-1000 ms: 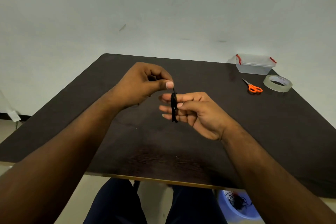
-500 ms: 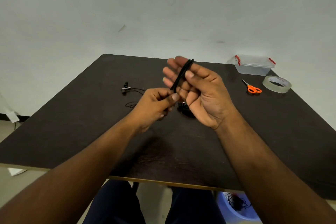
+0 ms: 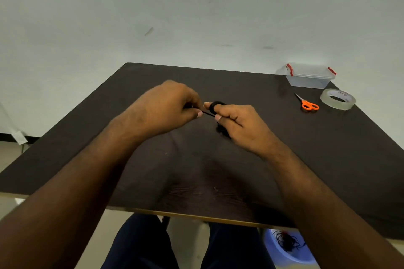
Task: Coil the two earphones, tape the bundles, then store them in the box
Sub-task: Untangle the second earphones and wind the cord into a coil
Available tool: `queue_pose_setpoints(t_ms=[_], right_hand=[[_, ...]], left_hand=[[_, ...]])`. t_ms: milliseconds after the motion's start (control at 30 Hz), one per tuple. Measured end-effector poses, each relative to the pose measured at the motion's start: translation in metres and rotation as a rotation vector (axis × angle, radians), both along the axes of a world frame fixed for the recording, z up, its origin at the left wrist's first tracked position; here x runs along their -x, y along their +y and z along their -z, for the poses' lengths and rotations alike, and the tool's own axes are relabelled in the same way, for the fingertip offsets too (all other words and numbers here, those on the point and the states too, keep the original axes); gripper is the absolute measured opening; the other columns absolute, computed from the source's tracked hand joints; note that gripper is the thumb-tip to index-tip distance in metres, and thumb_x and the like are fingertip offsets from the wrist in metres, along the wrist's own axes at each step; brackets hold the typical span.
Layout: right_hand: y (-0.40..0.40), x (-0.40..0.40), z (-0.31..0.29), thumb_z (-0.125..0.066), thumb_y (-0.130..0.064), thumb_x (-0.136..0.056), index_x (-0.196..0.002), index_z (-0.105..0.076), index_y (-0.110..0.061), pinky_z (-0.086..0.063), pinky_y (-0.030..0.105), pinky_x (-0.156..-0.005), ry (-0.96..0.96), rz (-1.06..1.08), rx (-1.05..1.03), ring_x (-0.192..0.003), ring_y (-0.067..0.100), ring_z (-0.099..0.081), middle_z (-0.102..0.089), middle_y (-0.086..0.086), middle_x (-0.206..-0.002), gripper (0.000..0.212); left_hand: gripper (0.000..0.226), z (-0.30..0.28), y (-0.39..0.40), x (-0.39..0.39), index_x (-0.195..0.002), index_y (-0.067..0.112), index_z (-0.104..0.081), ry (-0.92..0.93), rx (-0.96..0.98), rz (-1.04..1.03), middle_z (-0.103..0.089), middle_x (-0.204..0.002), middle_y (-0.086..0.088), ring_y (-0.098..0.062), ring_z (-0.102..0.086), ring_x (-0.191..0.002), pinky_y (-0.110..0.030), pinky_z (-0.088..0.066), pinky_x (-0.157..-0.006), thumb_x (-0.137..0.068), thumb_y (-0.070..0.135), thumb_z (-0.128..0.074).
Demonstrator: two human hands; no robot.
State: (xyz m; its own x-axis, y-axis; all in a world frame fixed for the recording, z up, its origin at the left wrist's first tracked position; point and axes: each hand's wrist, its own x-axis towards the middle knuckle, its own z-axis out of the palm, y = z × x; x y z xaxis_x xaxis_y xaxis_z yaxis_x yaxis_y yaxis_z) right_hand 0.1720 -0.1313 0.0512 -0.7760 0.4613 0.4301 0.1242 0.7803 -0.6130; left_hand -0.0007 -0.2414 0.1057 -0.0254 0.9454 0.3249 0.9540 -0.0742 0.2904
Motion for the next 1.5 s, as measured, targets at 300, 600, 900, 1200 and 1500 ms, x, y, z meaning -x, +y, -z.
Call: queue_pose_setpoints(t_ms=[300,600,900,1200,1500], right_hand=[[-0.009,-0.01,-0.017,-0.046,0.001,-0.094,-0.118,-0.064,0.001,-0.051,0.039,-0.097,0.077,-0.488,1.014,-0.114,0.034,-0.062,-0.067,0.021,-0.116,0.03],[-0.014,0.002,-0.038,-0.047,-0.003,-0.091,-0.119,-0.062,0.004,-0.042,0.044,-0.106,0.664,-0.726,1.157,-0.119,0.033,-0.059,-0.064,0.02,-0.122,0.033],[0.009,0.012,-0.032,-0.043,0.003,-0.095,-0.119,-0.062,-0.01,-0.033,0.035,-0.114,0.822,-0.156,0.683,-0.128,0.021,-0.053,-0.067,0.007,-0.12,0.033],[0.025,-0.003,-0.004,-0.045,0.008,-0.093,-0.13,-0.057,-0.002,-0.02,0.029,-0.118,-0.197,0.121,-0.289,-0.139,0.021,-0.037,-0.051,0.007,-0.142,0.04],[0.002,-0.015,-0.018,-0.051,-0.002,-0.094,-0.113,-0.069,-0.009,-0.043,0.032,-0.106,-0.288,-0.278,0.827,-0.115,0.015,-0.062,-0.071,0.006,-0.116,0.027]], left_hand=[[0.013,-0.016,0.024,0.017,-0.083,0.013,-0.074,-0.536,-0.018,0.309,-0.073,-0.08,-0.007,-0.01,-0.063,-0.069,-0.016,-0.047,-0.061,-0.079,0.024,-0.073],[0.021,0.048,0.035,-0.004,-0.08,0.018,-0.069,-1.082,0.045,0.393,-0.041,-0.053,0.001,-0.014,-0.031,-0.044,-0.023,-0.029,-0.046,-0.096,0.019,-0.056],[0.021,0.036,0.025,-0.003,-0.096,0.015,-0.069,-0.71,0.092,0.188,-0.045,-0.052,0.0,-0.015,-0.046,-0.044,-0.026,-0.045,-0.047,-0.098,0.028,-0.053],[0.014,0.01,0.015,0.013,-0.096,0.031,-0.072,-0.264,0.097,-0.003,-0.068,-0.082,0.015,0.002,-0.061,-0.076,-0.019,-0.046,-0.067,-0.089,0.04,-0.063],[0.014,-0.039,0.019,0.032,-0.084,0.024,-0.077,-0.281,0.079,0.226,-0.073,-0.078,0.01,-0.005,-0.068,-0.076,-0.021,-0.054,-0.069,-0.073,0.032,-0.079]])
